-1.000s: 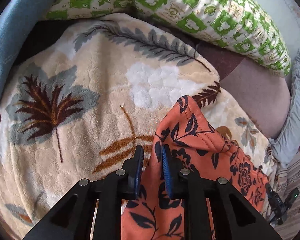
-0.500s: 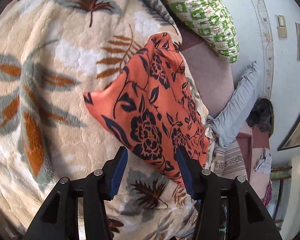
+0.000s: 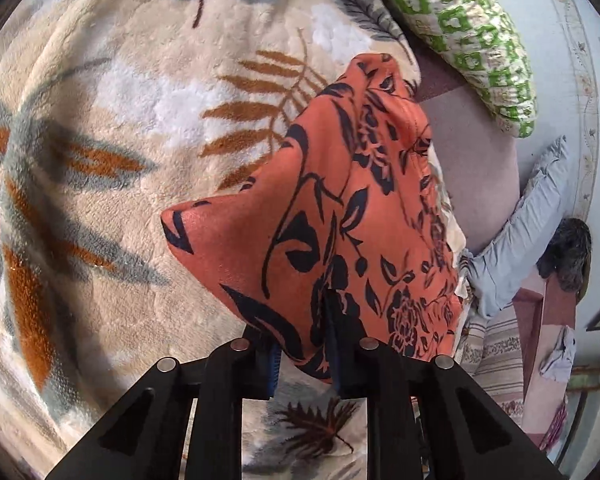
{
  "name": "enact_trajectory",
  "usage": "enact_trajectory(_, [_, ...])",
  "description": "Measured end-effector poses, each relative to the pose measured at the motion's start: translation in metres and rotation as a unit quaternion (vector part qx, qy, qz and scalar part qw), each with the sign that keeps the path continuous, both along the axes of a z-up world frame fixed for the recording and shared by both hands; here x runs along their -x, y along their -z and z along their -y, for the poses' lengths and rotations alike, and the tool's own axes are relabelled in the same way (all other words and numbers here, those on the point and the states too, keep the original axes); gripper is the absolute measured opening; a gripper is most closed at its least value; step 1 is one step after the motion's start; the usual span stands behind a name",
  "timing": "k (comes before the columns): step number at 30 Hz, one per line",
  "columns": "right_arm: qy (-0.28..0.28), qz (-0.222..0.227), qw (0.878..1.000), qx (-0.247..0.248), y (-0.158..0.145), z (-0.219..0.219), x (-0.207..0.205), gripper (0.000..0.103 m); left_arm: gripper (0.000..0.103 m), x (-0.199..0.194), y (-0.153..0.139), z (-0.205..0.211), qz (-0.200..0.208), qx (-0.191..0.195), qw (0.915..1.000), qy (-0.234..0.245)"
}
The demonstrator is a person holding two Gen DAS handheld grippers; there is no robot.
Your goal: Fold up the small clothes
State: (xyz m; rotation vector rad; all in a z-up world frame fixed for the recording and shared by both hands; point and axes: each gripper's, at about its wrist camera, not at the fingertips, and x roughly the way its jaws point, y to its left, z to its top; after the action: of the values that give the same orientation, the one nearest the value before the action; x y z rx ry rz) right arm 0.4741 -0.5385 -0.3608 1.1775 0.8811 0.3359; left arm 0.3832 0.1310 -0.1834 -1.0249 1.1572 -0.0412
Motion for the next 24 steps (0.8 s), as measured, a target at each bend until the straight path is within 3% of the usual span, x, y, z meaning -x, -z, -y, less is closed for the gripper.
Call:
enact_trajectory(2, [-0.022,0.05,0.997,0.052,-0.032,0.008,-0.004,0.009,0.016,0.01,-0.017,0.008,0.028,0.012,0.9995,0.005])
enact_trajectory(4, [-0.042,0.065,0.99,0.119,-0.046,0.01,-0.006,0.009,0.016,0.016,-0.018,0.016,0.029,0.009,0.9995,0.004])
enact_trajectory(6, [-0.063,0.025,0.986,0.15,-0.027,0.011,-0.012,0.009,0.016,0.019,-0.002,0.024,-0.001,-0.01,0.9999,0.006])
enact_trajectory(8, [-0.077,-0.035,0.985,0.148,0.007,0.01,-0.011,0.01,0.016,0.028,0.022,0.021,-0.041,0.003,0.9992,0.0])
enact_trajectory(11, [-0.063,-0.034,0.988,0.135,0.018,0.012,0.007,0.02,0.016,0.038,0.027,0.009,-0.038,0.043,0.9982,-0.017])
enact_trajectory(14, [-0.033,-0.038,0.989,0.14,0.002,0.024,0.021,0.027,0.017,0.045,0.005,0.002,-0.009,0.036,0.9993,0.008])
enact_trajectory(16, [0.002,-0.007,0.987,0.16,-0.02,0.032,0.034,0.027,0.032,0.05,-0.015,0.001,0.038,0.051,0.9969,0.047])
enact_trajectory(17, [0.015,0.013,0.986,0.168,-0.032,0.035,0.038,0.027,0.035,0.053,-0.026,0.003,0.065,0.056,0.9943,0.063])
enact_trajectory(19, [0.022,0.051,0.982,0.181,-0.054,0.029,0.04,0.029,0.039,0.055,-0.048,0.007,0.107,0.034,0.9905,0.079])
enact_trajectory(20, [0.013,0.065,0.981,0.185,-0.063,0.023,0.036,0.035,0.04,0.054,-0.058,0.009,0.121,0.012,0.9893,0.079])
enact_trajectory(22, [-0.009,0.083,0.976,0.203,-0.074,0.005,0.028,0.038,0.048,0.053,-0.068,0.008,0.128,-0.035,0.9887,0.069])
enact_trajectory(24, [-0.038,0.091,0.974,0.203,-0.074,-0.014,0.017,0.041,0.048,0.048,-0.064,0.006,0.113,-0.056,0.9902,0.06])
